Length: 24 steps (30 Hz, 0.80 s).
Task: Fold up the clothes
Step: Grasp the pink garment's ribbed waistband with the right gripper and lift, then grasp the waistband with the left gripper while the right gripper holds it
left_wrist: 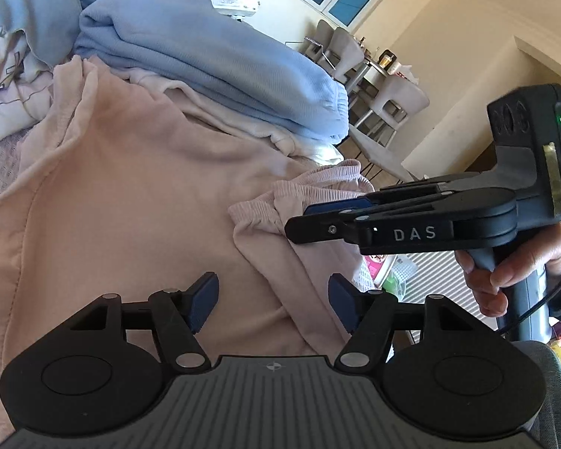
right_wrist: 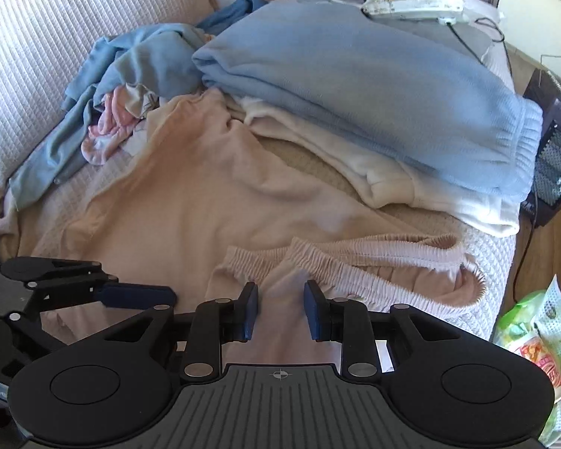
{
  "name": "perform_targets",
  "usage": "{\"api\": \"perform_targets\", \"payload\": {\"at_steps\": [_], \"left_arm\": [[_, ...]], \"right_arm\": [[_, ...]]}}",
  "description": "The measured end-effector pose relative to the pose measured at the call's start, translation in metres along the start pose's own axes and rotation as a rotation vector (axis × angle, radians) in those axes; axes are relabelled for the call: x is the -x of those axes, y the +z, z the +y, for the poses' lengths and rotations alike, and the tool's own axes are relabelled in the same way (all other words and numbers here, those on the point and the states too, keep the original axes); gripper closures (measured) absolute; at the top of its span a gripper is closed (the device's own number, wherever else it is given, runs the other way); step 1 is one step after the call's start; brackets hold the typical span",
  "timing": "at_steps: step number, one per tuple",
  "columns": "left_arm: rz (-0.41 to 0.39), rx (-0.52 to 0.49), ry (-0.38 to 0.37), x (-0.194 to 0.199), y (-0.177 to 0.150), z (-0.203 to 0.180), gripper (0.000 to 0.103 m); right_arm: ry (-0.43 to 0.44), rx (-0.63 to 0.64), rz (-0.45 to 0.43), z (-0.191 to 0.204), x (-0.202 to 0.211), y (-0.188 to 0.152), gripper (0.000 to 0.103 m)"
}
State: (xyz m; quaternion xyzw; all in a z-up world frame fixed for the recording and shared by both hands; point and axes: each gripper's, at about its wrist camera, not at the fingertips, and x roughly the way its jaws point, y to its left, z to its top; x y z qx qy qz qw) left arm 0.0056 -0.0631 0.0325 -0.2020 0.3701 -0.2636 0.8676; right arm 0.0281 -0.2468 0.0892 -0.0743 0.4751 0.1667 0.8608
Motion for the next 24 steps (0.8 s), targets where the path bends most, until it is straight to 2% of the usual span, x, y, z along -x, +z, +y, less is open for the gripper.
{"api": "perform_targets", "payload": {"at_steps": [1,4,7,11,14,17,24], "left_arm": [[-0.003,0.006,-0.006,0.000,0.000,0.001,0.040],[-0.007,0.021,-0.017,0.001,0.000,0.002,0.039],[-0.010,0.034,-0.025,0.005,-0.002,0.004,0.038],[-0.010,0.032,-0.048,0.009,-0.005,0.003,0.032],[-0.001,0.010,-0.063,0.008,-0.009,-0.001,0.032],[0.006,-0.004,-0.056,0.005,-0.012,-0.004,0.031],[-0.010,0.031,-0.062,-0.002,-0.010,-0.002,0.029]], "right_arm": [[0.001,0.003,-0.005,0.000,0.001,-0.001,0.089],[-0.004,0.023,-0.024,0.002,0.007,-0.002,0.101],[0.008,0.005,-0.034,0.003,0.011,0.001,0.102],[0.107,-0.042,-0.042,0.009,0.020,0.005,0.102],[0.160,-0.014,-0.037,0.021,0.023,0.008,0.102],[0.199,0.034,0.001,0.031,0.016,0.010,0.102],[0.205,0.089,0.108,0.041,-0.009,0.013,0.102]]}}
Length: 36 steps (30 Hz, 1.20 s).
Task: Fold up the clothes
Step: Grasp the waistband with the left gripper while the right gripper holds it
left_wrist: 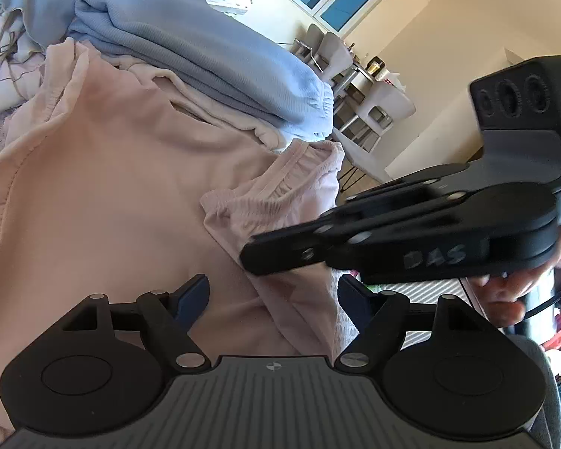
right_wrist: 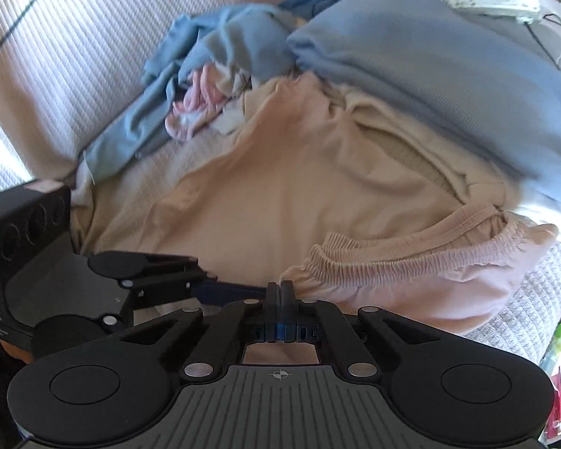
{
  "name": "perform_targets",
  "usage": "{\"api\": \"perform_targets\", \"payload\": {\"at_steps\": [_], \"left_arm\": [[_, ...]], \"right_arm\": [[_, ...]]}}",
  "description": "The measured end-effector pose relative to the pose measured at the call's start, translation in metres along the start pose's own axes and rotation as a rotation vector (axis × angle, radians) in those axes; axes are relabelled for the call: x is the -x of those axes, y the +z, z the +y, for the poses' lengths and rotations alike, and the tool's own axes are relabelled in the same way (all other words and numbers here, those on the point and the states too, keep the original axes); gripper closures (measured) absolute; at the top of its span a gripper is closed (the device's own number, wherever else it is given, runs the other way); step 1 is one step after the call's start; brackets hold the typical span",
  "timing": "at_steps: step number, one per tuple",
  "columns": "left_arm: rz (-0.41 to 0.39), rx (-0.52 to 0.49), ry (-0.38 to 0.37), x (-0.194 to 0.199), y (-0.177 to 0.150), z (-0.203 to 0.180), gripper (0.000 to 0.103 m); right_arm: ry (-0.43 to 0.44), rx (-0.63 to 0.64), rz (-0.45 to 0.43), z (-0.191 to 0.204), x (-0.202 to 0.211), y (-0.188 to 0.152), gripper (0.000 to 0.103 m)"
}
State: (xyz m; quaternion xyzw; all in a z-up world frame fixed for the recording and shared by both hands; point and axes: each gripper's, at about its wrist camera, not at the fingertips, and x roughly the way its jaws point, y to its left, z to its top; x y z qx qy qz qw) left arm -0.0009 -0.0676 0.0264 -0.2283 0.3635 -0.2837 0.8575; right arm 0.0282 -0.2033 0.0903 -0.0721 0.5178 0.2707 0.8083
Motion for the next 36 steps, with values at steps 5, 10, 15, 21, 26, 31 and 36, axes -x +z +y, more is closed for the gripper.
{"api": "perform_targets", "payload": {"at_steps": [5,10,15,21,26,31,36], "left_arm": [[-0.009,0.010,0.003,-0.002,0.002,-0.001,0.029],[-0.042,0.002,0.013,0.000,0.012,-0.002,0.029],[-0.048,-0.005,0.057,-0.011,0.023,0.000,0.029],[-0.052,-0.018,0.075,-0.024,0.031,0.003,0.029],[-0.046,0.015,0.047,-0.032,0.032,0.009,0.031],[-0.036,0.035,0.046,-0.038,0.034,0.011,0.033],[-0.026,0.066,0.066,-0.038,0.035,0.015,0.073]], "right_arm": [[-0.006,-0.004,0.065,-0.005,-0.016,0.001,0.094],[0.066,-0.071,-0.022,-0.013,0.021,0.005,0.062],[-0.047,0.051,-0.101,-0.026,0.066,0.000,0.052],[-0.165,0.322,-0.119,-0.060,0.073,-0.011,0.043],[-0.179,0.419,-0.046,-0.088,0.063,-0.005,0.043],[-0.151,0.520,0.032,-0.095,0.041,0.006,0.043],[-0.084,0.520,0.090,-0.104,0.018,0.018,0.043]]}}
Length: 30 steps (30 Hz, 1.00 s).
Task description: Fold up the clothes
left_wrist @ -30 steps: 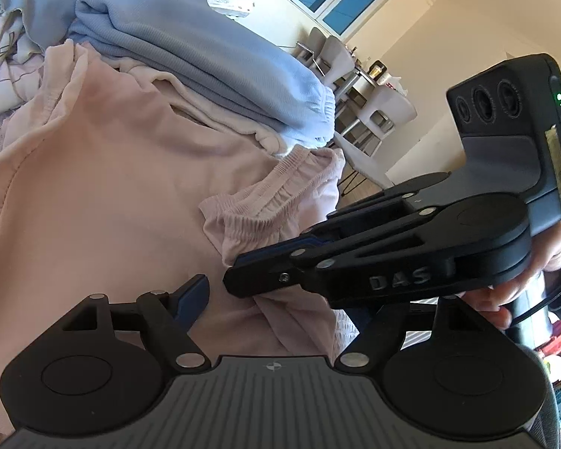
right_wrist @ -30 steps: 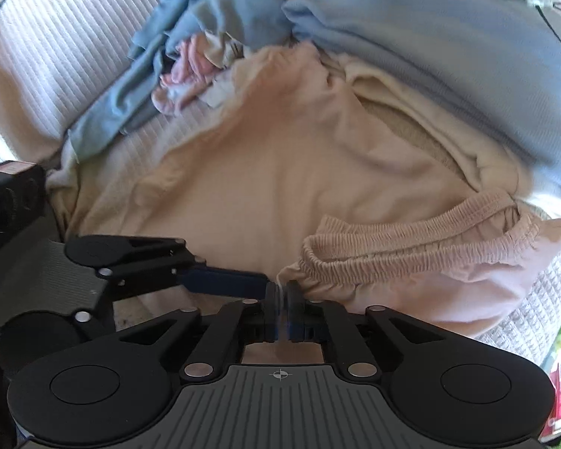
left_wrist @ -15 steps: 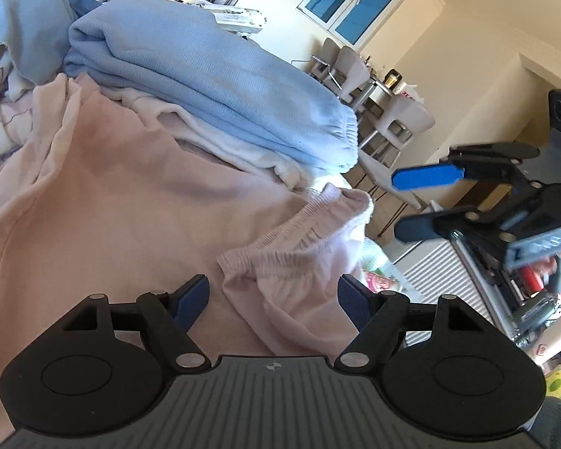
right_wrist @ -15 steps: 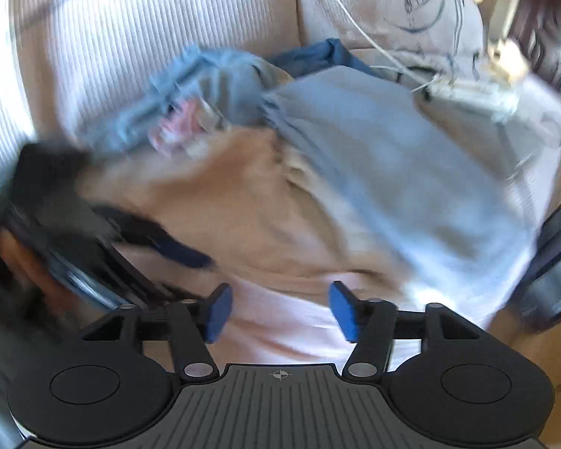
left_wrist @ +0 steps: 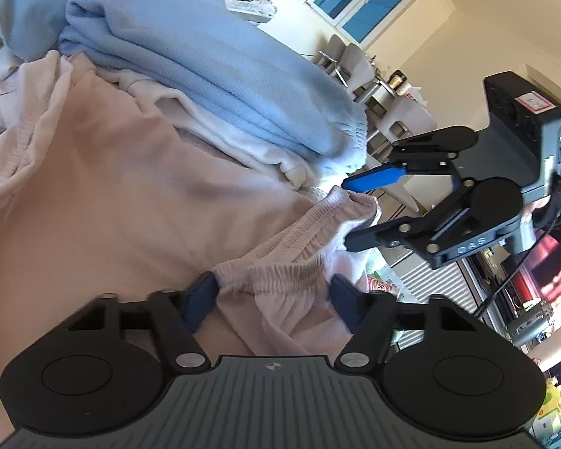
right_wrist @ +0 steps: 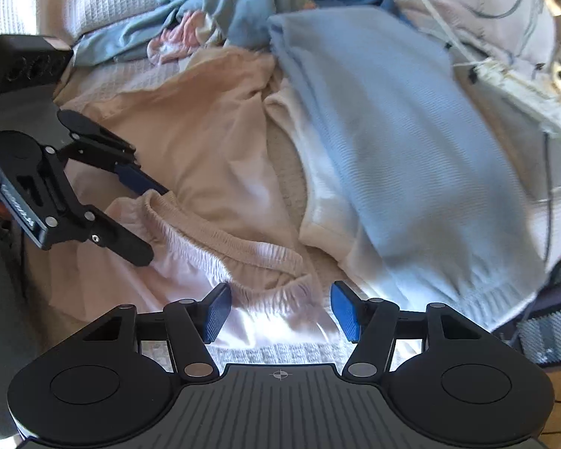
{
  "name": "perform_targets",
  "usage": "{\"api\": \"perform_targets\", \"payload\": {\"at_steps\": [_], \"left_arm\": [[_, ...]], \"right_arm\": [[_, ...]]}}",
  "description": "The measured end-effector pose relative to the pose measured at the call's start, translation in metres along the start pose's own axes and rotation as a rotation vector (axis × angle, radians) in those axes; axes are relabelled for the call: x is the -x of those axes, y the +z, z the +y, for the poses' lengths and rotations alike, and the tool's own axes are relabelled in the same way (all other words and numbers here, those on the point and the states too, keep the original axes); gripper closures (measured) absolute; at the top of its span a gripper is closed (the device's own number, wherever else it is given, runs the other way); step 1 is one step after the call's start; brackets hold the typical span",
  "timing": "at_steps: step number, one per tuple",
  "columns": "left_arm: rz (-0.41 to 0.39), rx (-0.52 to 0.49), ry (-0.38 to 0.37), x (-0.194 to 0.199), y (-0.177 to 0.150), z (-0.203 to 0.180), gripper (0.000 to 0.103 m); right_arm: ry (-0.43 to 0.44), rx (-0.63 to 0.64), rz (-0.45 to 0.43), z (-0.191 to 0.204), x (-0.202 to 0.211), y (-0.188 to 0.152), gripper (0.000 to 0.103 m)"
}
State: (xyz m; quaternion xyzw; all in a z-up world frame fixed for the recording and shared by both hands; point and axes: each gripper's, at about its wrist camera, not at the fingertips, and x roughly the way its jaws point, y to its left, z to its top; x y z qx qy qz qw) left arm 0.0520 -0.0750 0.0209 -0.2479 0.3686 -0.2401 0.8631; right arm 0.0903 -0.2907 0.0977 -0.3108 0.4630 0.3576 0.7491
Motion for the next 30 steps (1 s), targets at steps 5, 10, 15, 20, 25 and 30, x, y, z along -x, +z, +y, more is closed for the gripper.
{"api": "perform_targets", "payload": {"at_steps": [5,10,15,20,25,30], "left_arm": [[-0.009,0.076,-0.003,0.005,-0.006,0.008,0.091],[-0.062,0.077,-0.034,0.023,-0.009,-0.004,0.093],[-0.161,0.060,-0.058,0.059,-0.012,-0.021,0.093],[-0.263,-0.033,0.030,0.097,-0.016,-0.038,0.093],[-0.310,-0.102,0.212,0.130,-0.008,-0.039,0.093],[-0.293,-0.002,0.278,0.146,-0.009,-0.011,0.093]], "right_arm": [[0.086,-0.106,-0.004,-0.013,-0.006,0.004,0.049],[0.089,-0.191,-0.038,-0.016,0.000,0.004,0.081],[0.071,-0.188,-0.077,-0.005,0.014,0.010,0.087],[0.068,-0.145,-0.175,0.014,0.029,0.037,0.088],[0.081,-0.080,-0.258,0.030,0.030,0.077,0.088],[0.136,0.006,-0.245,0.050,0.001,0.123,0.088]]}}
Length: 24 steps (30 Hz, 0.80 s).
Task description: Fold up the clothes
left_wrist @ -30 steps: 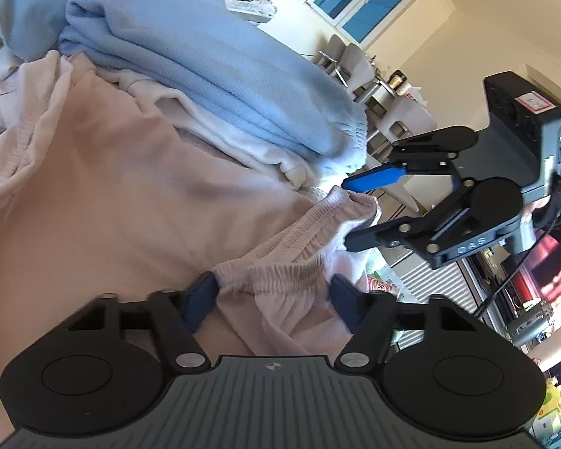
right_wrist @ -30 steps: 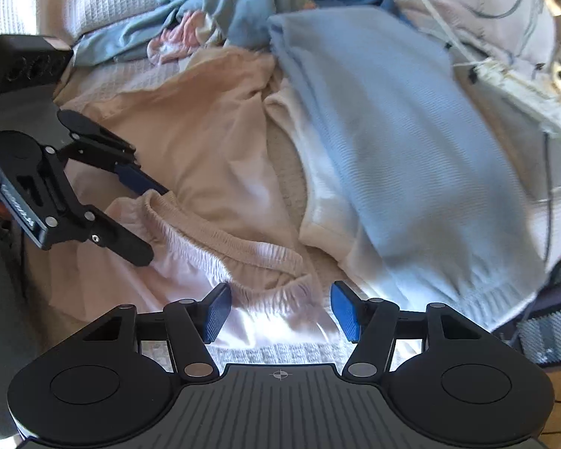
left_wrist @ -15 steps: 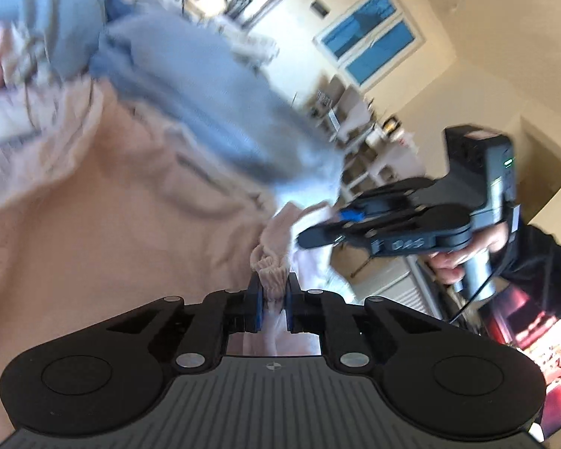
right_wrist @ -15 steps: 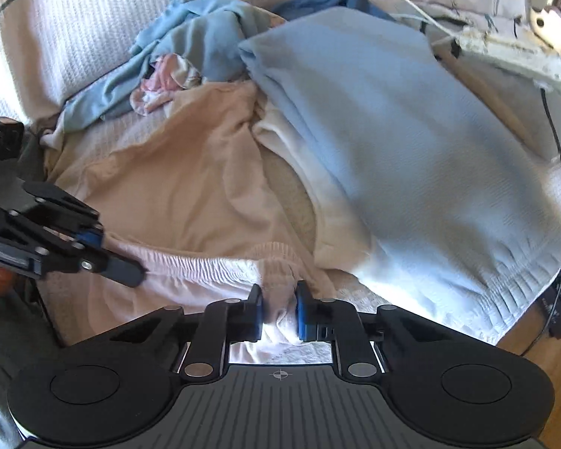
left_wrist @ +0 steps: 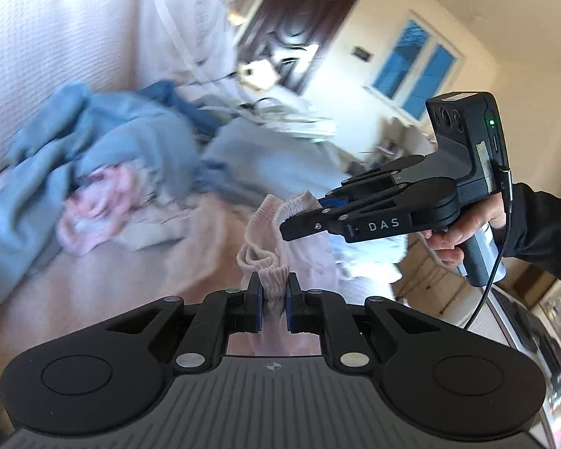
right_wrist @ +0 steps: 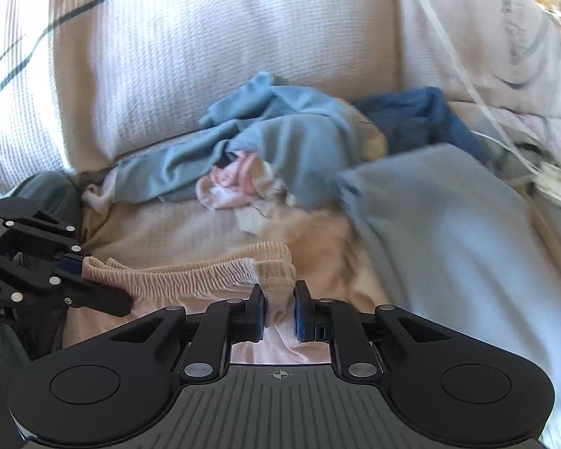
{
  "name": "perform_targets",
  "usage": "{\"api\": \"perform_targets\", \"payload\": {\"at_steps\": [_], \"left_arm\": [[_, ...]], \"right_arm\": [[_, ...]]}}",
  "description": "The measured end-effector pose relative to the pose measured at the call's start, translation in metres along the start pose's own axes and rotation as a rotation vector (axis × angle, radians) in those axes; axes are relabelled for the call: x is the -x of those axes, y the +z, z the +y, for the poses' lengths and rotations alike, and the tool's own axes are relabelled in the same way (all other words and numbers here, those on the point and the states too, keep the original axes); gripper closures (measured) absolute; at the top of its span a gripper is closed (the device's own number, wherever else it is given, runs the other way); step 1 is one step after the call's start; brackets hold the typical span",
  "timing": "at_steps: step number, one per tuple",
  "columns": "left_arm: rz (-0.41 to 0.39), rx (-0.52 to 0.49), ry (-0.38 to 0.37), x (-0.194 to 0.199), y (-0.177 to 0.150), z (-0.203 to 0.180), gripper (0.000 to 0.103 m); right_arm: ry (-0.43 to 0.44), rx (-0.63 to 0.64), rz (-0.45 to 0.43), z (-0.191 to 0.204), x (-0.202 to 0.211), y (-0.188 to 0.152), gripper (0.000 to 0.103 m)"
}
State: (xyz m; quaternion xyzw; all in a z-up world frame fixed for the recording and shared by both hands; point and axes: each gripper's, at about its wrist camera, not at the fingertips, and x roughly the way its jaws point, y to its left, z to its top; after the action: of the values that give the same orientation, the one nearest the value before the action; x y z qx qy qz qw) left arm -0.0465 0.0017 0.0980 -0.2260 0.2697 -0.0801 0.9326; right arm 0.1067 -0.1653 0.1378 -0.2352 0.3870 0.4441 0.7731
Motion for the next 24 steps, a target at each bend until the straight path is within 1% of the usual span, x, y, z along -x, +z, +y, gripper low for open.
{"api": "perform_targets", "payload": {"at_steps": [5,8,9,10,11,12,13,14,16,17,20,22,24], "left_arm": [[0.046,0.020,0.078,-0.009,-0.010,0.024,0.093],[0.079,-0.014,0.136,-0.018,-0.016,0.032,0.092],[0.103,-0.019,0.155,-0.024,-0.019,0.036,0.090],[0.126,-0.013,0.169,-0.030,-0.022,0.041,0.088],[0.144,-0.004,0.180,-0.033,-0.024,0.045,0.083],[0.160,0.006,0.191,-0.036,-0.025,0.050,0.077],[0.168,0.014,0.196,-0.037,-0.026,0.054,0.075],[0.173,0.022,0.197,-0.036,-0.026,0.056,0.072],[0.166,0.031,0.212,-0.030,-0.023,0.058,0.063],[0.155,0.029,0.218,-0.026,-0.021,0.057,0.062],[0.145,0.040,0.255,-0.013,-0.017,0.059,0.053],[0.156,0.103,0.247,-0.004,-0.015,0.065,0.053],[0.184,0.175,0.209,0.006,-0.016,0.067,0.052]], "right_arm": [[0.047,0.054,0.066,0.010,-0.048,0.019,0.088],[0.053,0.051,0.108,0.009,-0.072,0.022,0.087],[0.054,0.045,0.121,0.008,-0.078,0.022,0.084],[0.049,0.039,0.140,0.007,-0.084,0.022,0.078],[0.038,0.033,0.162,0.006,-0.089,0.022,0.076],[0.025,0.031,0.169,0.006,-0.092,0.021,0.070],[0.015,0.033,0.165,0.006,-0.091,0.021,0.062],[-0.001,0.035,0.156,0.006,-0.088,0.022,0.058],[-0.045,0.040,0.130,0.005,-0.078,0.023,0.032],[-0.070,0.044,0.113,0.004,-0.072,0.023,0.029],[-0.109,0.036,0.083,-0.004,-0.054,0.022,0.027],[-0.115,0.017,0.084,-0.009,-0.045,0.018,0.026],[-0.080,0.009,0.101,-0.013,-0.041,0.014,0.026]]}}
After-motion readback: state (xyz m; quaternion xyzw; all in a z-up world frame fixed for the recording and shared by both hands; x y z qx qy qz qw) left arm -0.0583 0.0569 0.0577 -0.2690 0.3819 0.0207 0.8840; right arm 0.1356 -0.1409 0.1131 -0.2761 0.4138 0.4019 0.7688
